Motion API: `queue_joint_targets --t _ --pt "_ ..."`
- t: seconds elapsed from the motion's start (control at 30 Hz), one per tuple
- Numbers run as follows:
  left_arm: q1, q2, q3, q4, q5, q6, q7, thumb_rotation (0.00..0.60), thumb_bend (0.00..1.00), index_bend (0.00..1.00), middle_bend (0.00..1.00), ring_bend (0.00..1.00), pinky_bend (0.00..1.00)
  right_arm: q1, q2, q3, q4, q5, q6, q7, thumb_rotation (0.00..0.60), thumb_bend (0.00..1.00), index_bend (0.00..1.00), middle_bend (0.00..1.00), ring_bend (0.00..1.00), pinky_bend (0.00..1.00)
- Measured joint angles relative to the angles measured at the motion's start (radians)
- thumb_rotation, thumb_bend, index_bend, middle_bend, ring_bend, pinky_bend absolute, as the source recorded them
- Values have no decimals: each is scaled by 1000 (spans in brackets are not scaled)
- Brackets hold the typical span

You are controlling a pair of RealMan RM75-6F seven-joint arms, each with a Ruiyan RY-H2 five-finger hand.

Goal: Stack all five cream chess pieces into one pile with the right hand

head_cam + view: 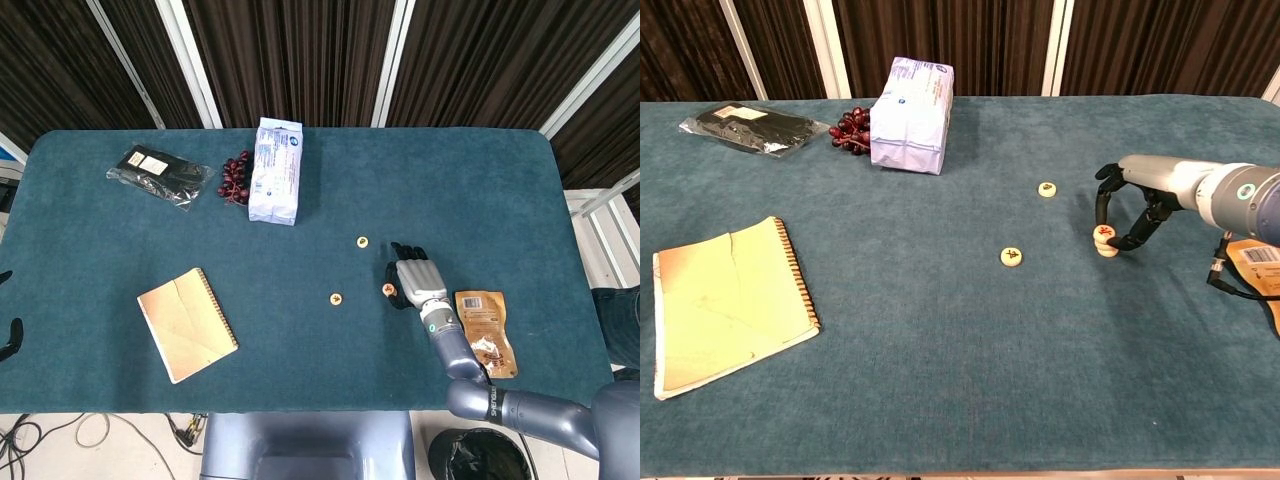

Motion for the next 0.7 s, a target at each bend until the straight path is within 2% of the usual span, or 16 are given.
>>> queue_joint_targets --t 0.7 --pt "0 1 0 -2 -2 -1 -1 600 484 150 0 0 0 0 13 7 -16 -2 9 5 600 410 449 0 0 0"
